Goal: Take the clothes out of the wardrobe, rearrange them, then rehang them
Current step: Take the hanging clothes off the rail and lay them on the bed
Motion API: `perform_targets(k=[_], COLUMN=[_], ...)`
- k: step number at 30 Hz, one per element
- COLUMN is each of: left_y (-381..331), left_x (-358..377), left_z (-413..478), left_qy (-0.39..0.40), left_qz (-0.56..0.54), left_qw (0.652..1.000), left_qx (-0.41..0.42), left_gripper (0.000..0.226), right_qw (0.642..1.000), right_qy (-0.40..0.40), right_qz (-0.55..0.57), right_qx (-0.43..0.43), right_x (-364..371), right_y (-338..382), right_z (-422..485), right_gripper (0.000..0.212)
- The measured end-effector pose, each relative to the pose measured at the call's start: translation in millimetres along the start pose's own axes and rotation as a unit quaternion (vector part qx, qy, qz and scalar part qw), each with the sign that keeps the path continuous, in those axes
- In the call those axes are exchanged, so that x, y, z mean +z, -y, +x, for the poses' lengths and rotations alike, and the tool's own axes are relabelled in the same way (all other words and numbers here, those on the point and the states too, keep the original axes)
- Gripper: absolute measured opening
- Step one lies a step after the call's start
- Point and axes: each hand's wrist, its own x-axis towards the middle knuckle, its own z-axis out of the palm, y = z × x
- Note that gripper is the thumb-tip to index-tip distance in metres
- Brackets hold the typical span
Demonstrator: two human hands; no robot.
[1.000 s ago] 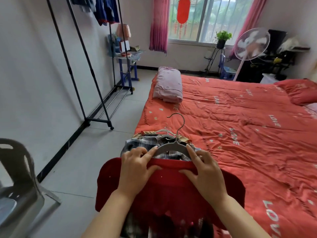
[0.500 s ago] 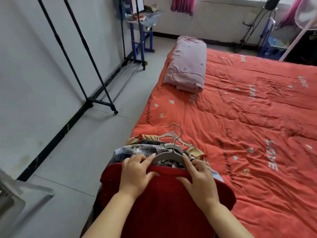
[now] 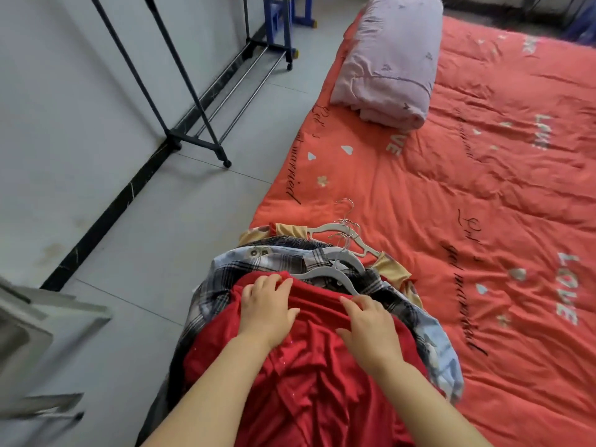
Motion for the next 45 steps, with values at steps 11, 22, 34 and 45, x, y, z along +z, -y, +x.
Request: perform_targets(k=[11, 22, 34, 45], left_y=[90.3, 241.5, 303.5, 283.7], left_x=[-90.4, -161.5, -108.1, -52.0], left_z=[-116.9, -454.8, -886.0, -1091.4], left_qy=[0.019, -0.094, -0.164, -0.174], left_qz=[0.011, -0.079, -0.103, -0.169], left_qw=[0.995, 0.942, 0.748, 0.521], left_qx=[-0.095, -0.312, -0.635, -0.818], left_gripper=[0.045, 0.043, 0.048, 0.056], right_qw=[0.986, 0.893, 0.662, 0.41], right_qy=[0.049, 0.111, 0.145, 0.199], right_qz=[-0.066, -0.155, -0.238, -0.239], right_qx=[-0.142, -0.407, -0.696, -0.857], right_x=[-55.6, -63.1, 57.4, 156.5], right_y=[131.6, 398.8, 652.2, 769.9], right_z=[-41.0, -220.3, -536.4, -757.2], right_gripper=[0.047, 0.052, 0.051, 0.054])
